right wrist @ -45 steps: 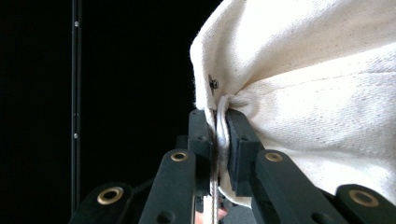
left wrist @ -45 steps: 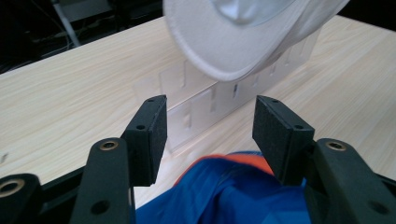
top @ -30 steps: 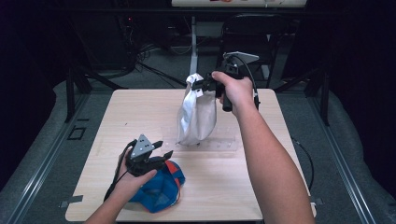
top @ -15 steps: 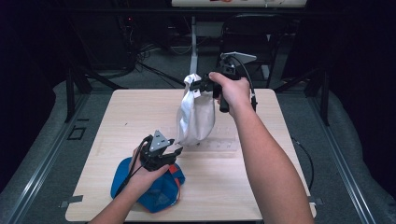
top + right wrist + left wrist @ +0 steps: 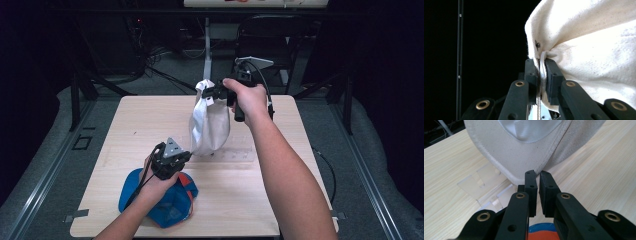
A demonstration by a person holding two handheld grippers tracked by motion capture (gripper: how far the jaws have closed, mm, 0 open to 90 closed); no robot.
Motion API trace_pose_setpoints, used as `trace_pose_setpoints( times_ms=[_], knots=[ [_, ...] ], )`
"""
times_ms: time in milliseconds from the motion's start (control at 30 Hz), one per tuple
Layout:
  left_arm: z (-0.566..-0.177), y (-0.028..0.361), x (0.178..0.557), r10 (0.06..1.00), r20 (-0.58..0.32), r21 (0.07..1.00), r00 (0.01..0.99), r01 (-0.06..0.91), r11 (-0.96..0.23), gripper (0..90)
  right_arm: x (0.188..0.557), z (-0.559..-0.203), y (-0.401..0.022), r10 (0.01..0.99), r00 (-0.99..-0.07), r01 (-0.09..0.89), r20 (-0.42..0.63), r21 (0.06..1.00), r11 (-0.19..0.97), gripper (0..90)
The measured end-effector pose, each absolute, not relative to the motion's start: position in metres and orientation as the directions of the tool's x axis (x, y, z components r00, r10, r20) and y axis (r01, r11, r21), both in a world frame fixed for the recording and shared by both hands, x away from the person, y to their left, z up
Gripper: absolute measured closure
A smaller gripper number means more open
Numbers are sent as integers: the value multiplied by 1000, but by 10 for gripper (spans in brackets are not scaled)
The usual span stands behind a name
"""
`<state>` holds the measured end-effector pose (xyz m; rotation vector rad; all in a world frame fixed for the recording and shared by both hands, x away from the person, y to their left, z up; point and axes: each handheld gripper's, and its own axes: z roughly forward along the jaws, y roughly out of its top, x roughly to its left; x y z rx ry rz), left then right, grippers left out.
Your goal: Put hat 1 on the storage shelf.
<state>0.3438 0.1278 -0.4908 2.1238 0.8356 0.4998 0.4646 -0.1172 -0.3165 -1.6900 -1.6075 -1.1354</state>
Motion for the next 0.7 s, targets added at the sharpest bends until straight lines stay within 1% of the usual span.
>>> trace_pose_setpoints(
  times_ms=[233, 267, 300, 367, 400, 433, 467, 533, 567, 600, 700],
  knots=[
    [-489, 128, 341, 678, 59, 798, 732, 373, -473, 848, 464, -315, -116, 518, -70, 975, 853, 167, -144, 820],
    [-488, 128, 340, 675, 56, 800, 736, 372, -472, 805, 464, -315, -115, 519, -71, 976, 852, 167, -140, 820],
    [-488, 128, 339, 670, 52, 804, 740, 367, -468, 805, 464, -315, -115, 519, -71, 976, 852, 167, -140, 820],
    [-488, 124, 338, 657, 54, 814, 752, 348, -465, 671, 463, -314, -114, 519, -75, 976, 851, 168, -135, 819],
    [-489, 121, 338, 654, 65, 820, 754, 332, -465, 529, 463, -314, -113, 520, -76, 977, 851, 167, -132, 820],
    [-489, 120, 338, 654, 76, 819, 753, 327, -472, 529, 463, -314, -113, 520, -76, 977, 851, 167, -132, 820],
    [-490, 117, 339, 658, 83, 814, 748, 330, -478, 510, 463, -314, -113, 520, -76, 977, 851, 168, -132, 819],
    [-492, 112, 342, 688, 95, 803, 720, 353, -480, 518, 463, -314, -112, 519, -80, 977, 851, 169, -128, 820],
    [-494, 111, 345, 703, 85, 798, 706, 375, -472, 545, 462, -314, -111, 520, -80, 978, 850, 169, -126, 820],
    [-494, 110, 347, 710, 82, 794, 699, 385, -470, 592, 462, -314, -111, 522, -82, 977, 849, 171, -125, 819],
    [-496, 111, 351, 723, 84, 789, 686, 398, -468, 691, 462, -314, -112, 522, -82, 977, 849, 172, -126, 820]
  ],
)
